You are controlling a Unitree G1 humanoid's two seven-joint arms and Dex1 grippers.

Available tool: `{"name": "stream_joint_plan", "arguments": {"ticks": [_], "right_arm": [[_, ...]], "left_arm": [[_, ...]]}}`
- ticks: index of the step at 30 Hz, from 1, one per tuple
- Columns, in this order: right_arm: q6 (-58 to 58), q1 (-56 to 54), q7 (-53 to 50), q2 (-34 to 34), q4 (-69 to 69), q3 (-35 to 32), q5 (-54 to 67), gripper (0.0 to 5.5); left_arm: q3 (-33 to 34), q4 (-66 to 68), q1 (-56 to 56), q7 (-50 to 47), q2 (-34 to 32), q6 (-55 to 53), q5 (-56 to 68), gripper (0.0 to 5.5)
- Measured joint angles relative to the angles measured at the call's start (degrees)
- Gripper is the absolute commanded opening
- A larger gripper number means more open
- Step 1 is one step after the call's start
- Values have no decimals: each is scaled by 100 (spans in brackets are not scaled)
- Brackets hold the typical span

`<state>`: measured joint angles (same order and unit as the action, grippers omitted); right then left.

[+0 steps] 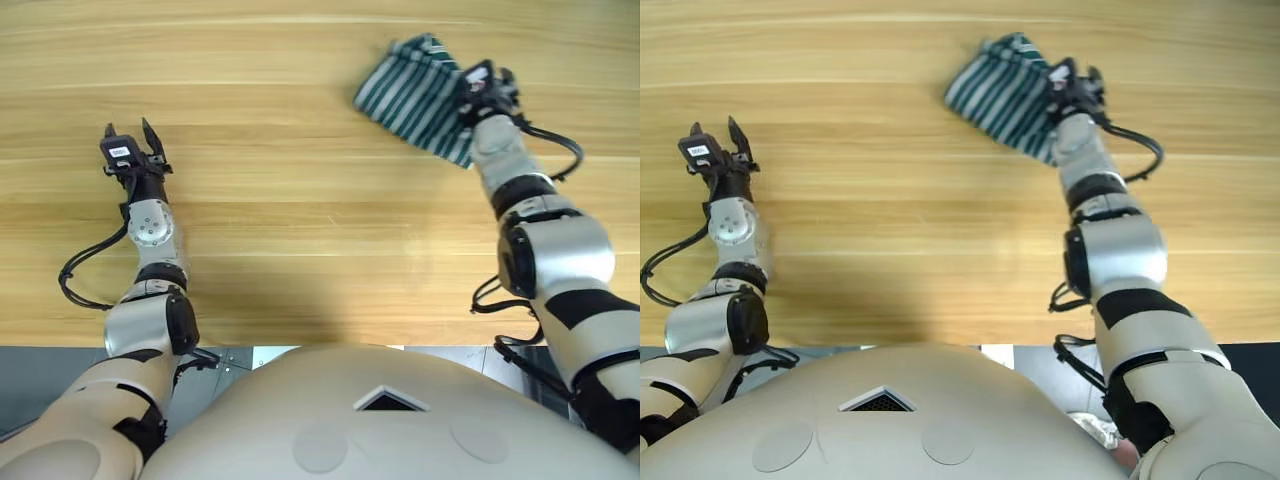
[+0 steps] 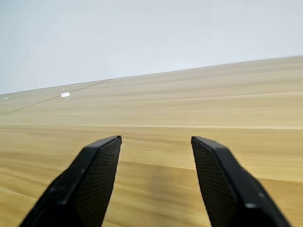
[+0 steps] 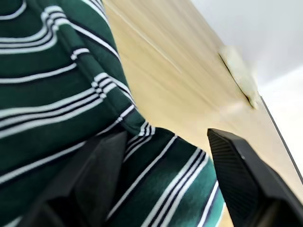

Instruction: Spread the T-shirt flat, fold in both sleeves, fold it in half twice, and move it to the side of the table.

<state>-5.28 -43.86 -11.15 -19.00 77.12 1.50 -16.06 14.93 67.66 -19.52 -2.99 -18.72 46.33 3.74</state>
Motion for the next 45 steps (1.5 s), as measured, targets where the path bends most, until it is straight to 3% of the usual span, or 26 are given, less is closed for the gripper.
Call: {"name": "stream_joint_plan", "arguments": {"ticks": [3, 6, 10, 20, 23, 26, 30, 36, 41, 45], "right_arm": [[265, 410, -509, -681, -21, -1192, 901, 310], [421, 804, -972, -1208, -31, -1835, 1281, 310], [495, 1054, -1296, -1418, -46, -2218, 1419, 310], [34, 980, -1682, -1151, -19, -2613, 1470, 310], [-474, 797, -2113, -1113, 11, -2374, 1229, 310], [-1241, 151, -2425, -848, -112, -1604, 530, 310], [-2142, -277, -2521, 361, -293, -436, -317, 310], [-2902, 136, -1739, 2426, -347, 1568, -1672, 310], [-3119, 562, -1158, 2358, -664, 1134, -902, 310], [-3061, 1387, -483, 2351, -2142, 786, -72, 310]], "left_arm": [[133, -105, 111, -40, 16, 107, 113, 274], [231, -216, 259, -98, 18, 200, 225, 274], [365, -321, 392, -198, 22, 290, 320, 274], [631, -620, 732, -545, -34, 501, 468, 274], [617, -702, 802, -548, -30, 598, 464, 274], [600, -799, 872, -578, -18, 733, 450, 274], [570, -974, 935, -645, 66, 904, 439, 274], [320, -1503, 1052, -52, 249, 1005, 476, 274], [-281, -1855, 861, 105, 834, 657, 198, 274], [-1061, -2774, 1154, 180, 1576, -7, -367, 274]]}}
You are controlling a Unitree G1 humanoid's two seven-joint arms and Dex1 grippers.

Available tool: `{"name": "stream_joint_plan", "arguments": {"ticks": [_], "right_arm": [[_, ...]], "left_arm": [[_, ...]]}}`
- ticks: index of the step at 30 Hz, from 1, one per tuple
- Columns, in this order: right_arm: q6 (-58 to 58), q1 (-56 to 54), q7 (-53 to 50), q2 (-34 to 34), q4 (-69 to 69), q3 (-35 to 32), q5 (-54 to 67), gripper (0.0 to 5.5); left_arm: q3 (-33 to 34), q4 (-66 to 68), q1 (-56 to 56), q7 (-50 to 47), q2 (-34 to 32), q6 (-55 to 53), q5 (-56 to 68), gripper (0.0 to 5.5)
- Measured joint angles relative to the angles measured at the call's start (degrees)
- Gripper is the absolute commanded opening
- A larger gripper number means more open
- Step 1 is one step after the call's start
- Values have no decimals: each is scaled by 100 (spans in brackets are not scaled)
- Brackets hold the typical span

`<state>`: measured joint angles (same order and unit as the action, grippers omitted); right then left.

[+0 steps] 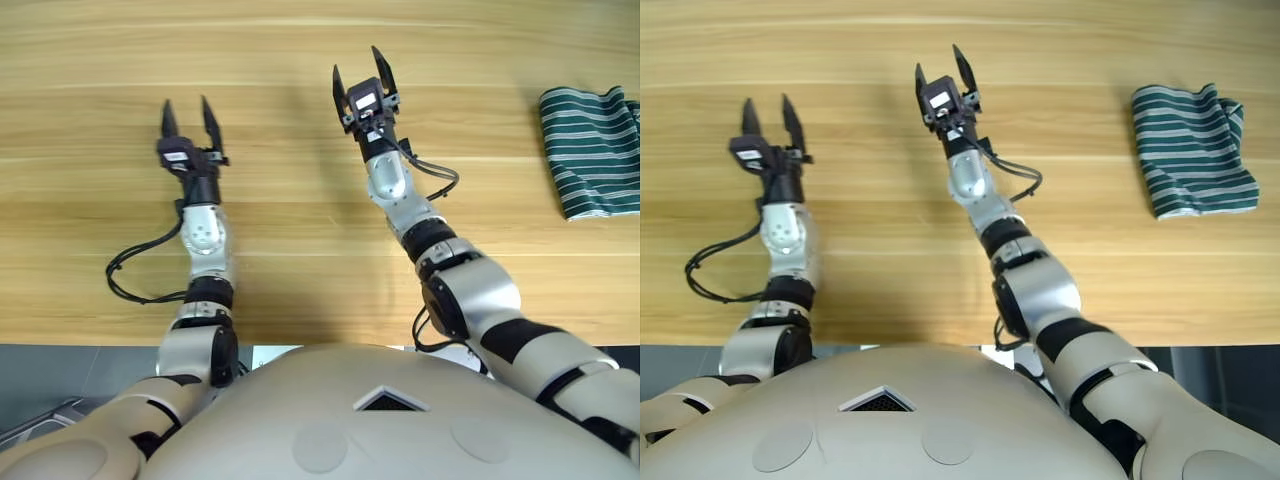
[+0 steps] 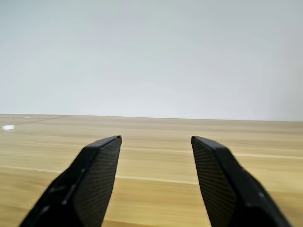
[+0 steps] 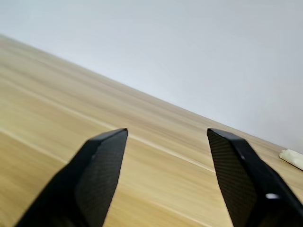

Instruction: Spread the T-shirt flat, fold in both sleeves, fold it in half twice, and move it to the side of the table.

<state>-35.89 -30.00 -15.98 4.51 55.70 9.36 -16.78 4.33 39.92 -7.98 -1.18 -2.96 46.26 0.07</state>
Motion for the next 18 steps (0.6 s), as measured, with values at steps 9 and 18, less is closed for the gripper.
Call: {"name": "stream_joint_plan", "arguments": {"ticks": [9, 18], "right_arm": [[1709, 3358, 80, -148, -4545, 237, -498, 310], [1822, 3377, -29, -482, -4746, 290, -974, 368]], "left_arm": [[-1213, -2913, 1741, 105, 576, -1739, -624, 362], [-1395, -2860, 1720, -186, 570, -1922, -895, 385]]}}
